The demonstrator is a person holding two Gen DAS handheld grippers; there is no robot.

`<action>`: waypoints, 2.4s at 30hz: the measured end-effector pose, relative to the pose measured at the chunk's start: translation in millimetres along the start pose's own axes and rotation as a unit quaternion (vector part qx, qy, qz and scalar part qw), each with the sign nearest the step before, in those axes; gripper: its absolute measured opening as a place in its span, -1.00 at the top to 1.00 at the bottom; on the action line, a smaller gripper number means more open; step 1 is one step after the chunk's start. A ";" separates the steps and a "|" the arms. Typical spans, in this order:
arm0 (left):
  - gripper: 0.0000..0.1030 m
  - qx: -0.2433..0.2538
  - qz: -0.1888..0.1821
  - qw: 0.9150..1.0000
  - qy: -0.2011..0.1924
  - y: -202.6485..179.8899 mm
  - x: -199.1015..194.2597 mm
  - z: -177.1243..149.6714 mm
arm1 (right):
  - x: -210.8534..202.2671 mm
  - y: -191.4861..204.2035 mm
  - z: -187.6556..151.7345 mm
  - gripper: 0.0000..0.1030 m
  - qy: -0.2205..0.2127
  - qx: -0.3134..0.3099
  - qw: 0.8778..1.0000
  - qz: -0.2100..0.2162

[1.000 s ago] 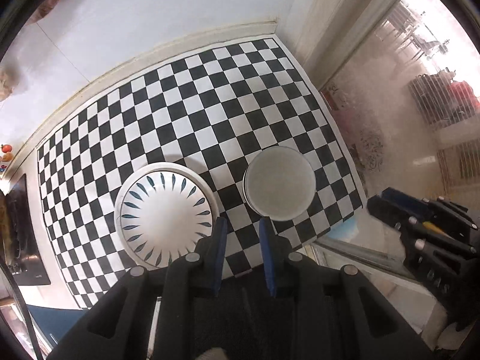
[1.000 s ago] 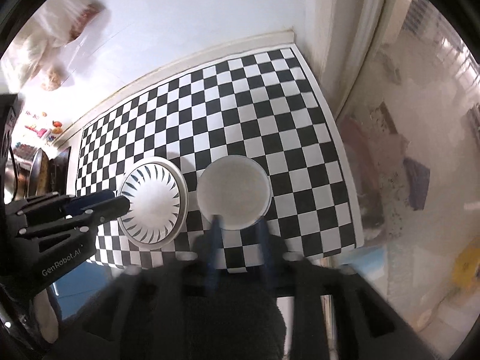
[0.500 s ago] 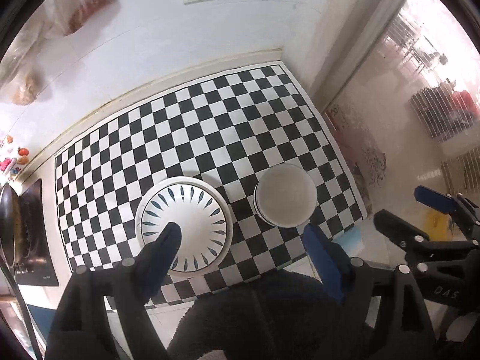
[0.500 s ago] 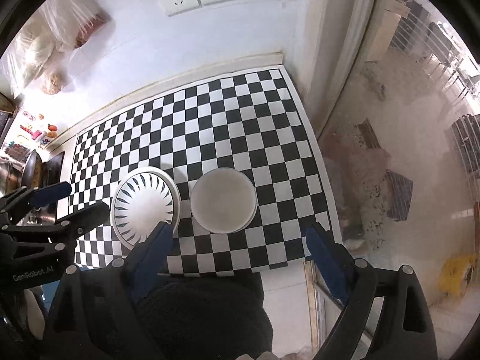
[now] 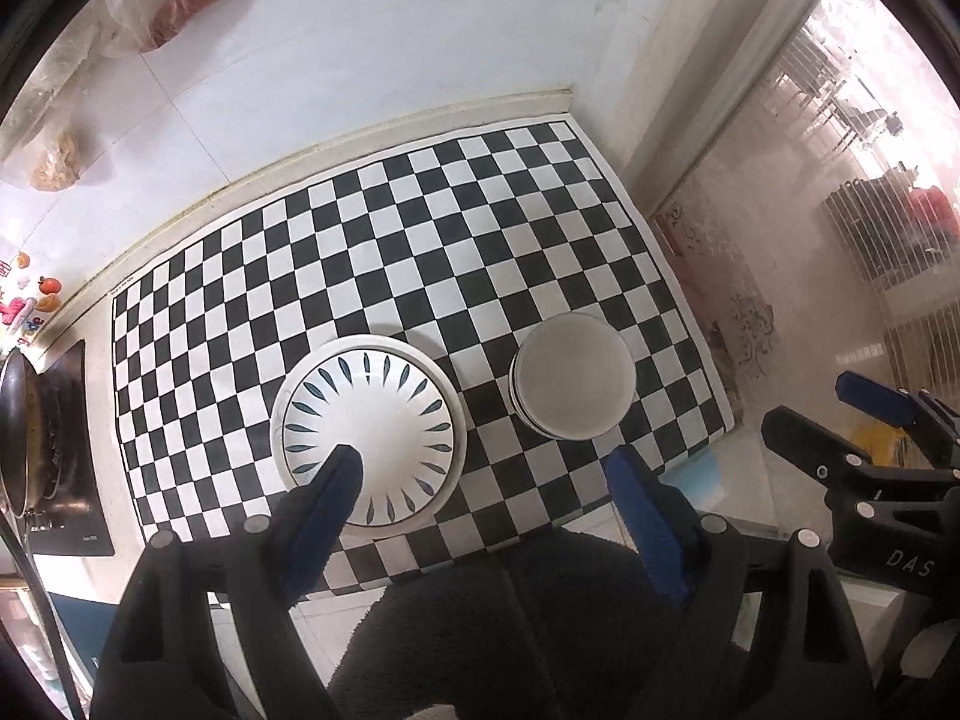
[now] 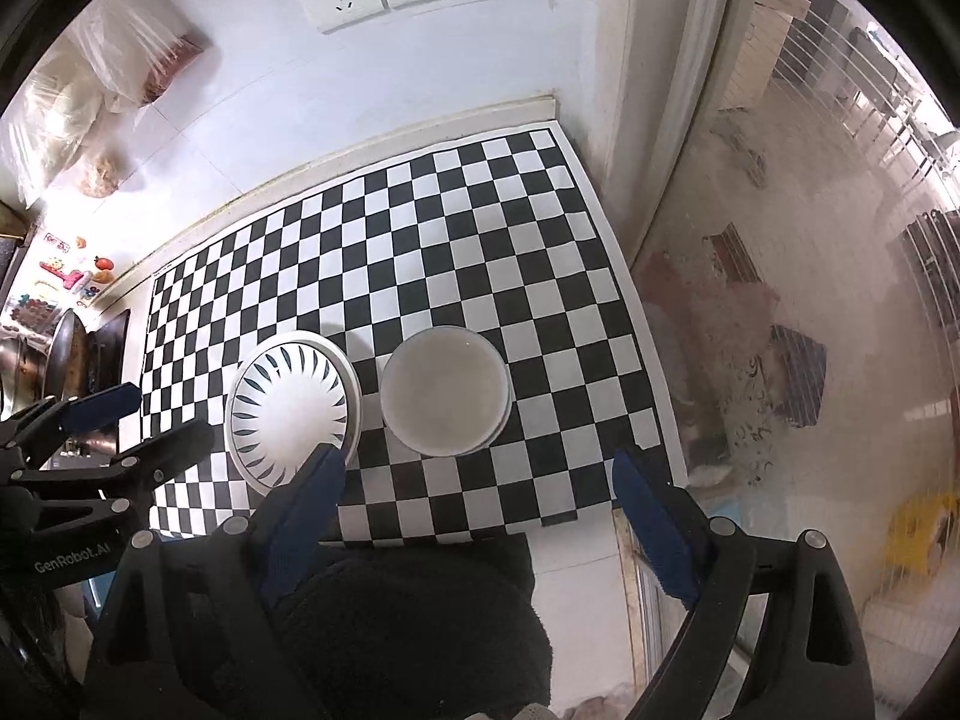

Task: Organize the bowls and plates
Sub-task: 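Lower both tools onto the bowl stack rim and grip it, then lift the bowl stack with both tools and carry it over the leaf-patterned plates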

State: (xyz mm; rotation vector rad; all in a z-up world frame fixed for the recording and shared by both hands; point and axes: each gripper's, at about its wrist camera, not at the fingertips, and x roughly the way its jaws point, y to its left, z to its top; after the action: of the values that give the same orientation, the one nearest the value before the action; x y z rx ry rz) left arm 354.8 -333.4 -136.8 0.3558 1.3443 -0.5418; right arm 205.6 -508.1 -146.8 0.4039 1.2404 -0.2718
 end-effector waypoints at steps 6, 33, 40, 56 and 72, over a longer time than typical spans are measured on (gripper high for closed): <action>-0.61 0.002 -0.002 1.000 0.008 -1.2 11.1 2.2 | 11.0 -5.0 1.5 -0.80 0.006 0.011 1.000 0.006; 0.20 -0.012 -0.013 0.996 0.093 -2.2 170.8 45.8 | 203.2 -69.3 6.1 -0.79 0.114 0.129 0.984 0.045; 0.20 0.002 -0.009 0.993 0.115 -9.5 199.4 50.2 | 239.3 -80.0 2.5 -0.79 0.141 0.136 0.979 0.053; 0.20 0.000 -0.053 0.981 0.188 -19.4 262.3 54.8 | 308.2 -86.4 -4.0 -0.54 0.174 0.158 0.966 0.111; 0.11 -0.041 -0.194 0.956 0.214 -1.0 290.1 67.7 | 367.8 -97.7 -10.4 -0.09 0.193 0.215 0.920 0.265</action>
State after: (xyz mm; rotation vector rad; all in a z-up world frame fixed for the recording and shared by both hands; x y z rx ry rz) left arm 447.5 -418.3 -406.9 0.1412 1.8705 -0.7607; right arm 268.9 -584.9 -514.3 1.1982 1.3973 0.0109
